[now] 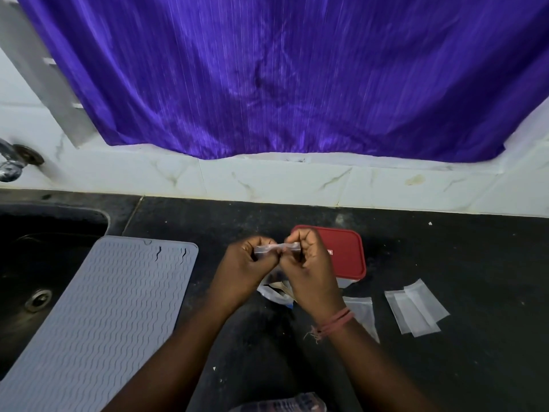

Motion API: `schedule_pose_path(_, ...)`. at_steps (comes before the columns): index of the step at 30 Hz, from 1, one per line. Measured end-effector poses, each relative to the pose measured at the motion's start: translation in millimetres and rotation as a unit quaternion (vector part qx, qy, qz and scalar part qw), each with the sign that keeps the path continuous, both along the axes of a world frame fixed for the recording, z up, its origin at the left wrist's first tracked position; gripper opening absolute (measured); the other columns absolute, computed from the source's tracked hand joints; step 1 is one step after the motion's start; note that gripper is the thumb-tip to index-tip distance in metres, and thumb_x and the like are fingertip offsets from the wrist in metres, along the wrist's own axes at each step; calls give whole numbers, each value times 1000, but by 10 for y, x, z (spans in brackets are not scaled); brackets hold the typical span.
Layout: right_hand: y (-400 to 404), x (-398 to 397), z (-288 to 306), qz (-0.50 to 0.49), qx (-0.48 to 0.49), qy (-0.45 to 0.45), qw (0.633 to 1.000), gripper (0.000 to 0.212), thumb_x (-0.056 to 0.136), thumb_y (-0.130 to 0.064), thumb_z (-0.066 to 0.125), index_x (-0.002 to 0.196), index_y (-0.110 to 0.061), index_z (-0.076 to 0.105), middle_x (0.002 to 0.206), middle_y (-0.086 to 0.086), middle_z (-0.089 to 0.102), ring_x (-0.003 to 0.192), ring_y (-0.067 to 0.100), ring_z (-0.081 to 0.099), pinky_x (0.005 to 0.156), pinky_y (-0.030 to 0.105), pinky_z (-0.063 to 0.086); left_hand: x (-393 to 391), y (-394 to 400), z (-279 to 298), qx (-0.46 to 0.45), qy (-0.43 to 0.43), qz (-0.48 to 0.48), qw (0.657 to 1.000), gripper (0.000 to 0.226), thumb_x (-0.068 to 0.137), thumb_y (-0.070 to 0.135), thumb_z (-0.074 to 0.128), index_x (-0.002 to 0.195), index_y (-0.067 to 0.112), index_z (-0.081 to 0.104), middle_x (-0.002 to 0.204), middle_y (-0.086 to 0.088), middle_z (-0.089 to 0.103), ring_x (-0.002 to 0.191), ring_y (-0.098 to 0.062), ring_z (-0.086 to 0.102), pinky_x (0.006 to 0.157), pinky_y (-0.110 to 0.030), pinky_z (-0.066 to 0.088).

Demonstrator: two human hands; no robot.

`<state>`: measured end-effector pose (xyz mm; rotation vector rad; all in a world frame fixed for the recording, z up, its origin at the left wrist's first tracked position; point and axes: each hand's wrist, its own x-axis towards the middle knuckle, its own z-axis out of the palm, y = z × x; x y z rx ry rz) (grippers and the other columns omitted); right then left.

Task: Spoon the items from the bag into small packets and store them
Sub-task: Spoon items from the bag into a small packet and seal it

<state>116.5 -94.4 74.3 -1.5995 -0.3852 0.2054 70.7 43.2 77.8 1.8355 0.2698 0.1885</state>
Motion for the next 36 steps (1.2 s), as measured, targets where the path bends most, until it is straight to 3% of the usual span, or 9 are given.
schedule_pose_path(5,-4,35,-23,-27,10,28,999,26,91,2,64,111,-13,58,96,9,66,85,13,65,75,23,54,-10,37,-4,1,6,9,1000,14,97,13,65,85,10,73,63,3,65,54,1,58,52,-13,43)
schedule_pose_path(7,-26,62,-25,-50,8,55,997,24,91,-2,65,112,-14,63,94,7,69,82,8,66,73,22,54,2,63,-10,-19,-2,22,1000,11,96,14,66,89,13,75,73,0,74,65,-9,69,59,-22,53)
schedule_pose_path(10,-48,87,-43,-67,-10,71,995,6,92,-6,65,95,-9,71,84,7,72,76,7,66,71,23,56,16,96,-20,-59,-1,28,998,9,95,16,68,97,12,76,86,-7,78,82,-25,76,74,-39,60)
schedule_pose_path(14,-68,114,-65,-86,-13,78,993,7,94,-9,64,93,-8,71,89,10,73,80,10,65,77,30,56,-4,99,-8,-117,6,49,992,12,94,17,70,100,8,75,90,-11,78,86,-30,76,74,-35,61)
schedule_pose_path(18,-111,140,-73,-84,-40,74,993,8,96,-13,63,92,-13,70,89,8,72,80,8,63,77,29,55,-32,105,-6,-125,8,40,991,12,95,16,68,98,9,77,89,-12,78,82,-27,75,75,-34,60)
schedule_pose_path(24,-99,119,-87,-68,-40,66,995,8,96,-14,63,91,-12,68,88,11,70,80,12,61,80,38,56,-27,82,-11,-146,10,59,988,10,96,13,66,97,9,75,90,-14,76,80,-27,72,78,-46,59)
schedule_pose_path(29,-110,118,-109,-88,-1,85,992,4,92,-13,69,93,-11,72,88,5,74,83,13,68,77,29,58,-38,109,6,-155,-6,77,985,11,96,11,65,93,8,75,80,-7,74,71,-14,68,65,-26,55)
schedule_pose_path(31,-120,121,-112,-88,4,84,993,4,92,-12,68,91,-11,72,85,6,74,79,11,66,74,28,57,-47,101,12,-171,-6,75,982,12,97,11,64,93,8,75,76,-3,73,68,-10,67,63,-24,54)
schedule_pose_path(36,-125,112,-77,-88,39,87,992,5,91,-3,65,88,-3,68,79,4,67,75,11,60,70,25,53,-74,75,-42,-191,-8,83,978,9,95,11,66,95,9,75,83,-11,75,74,-20,68,75,-46,57)
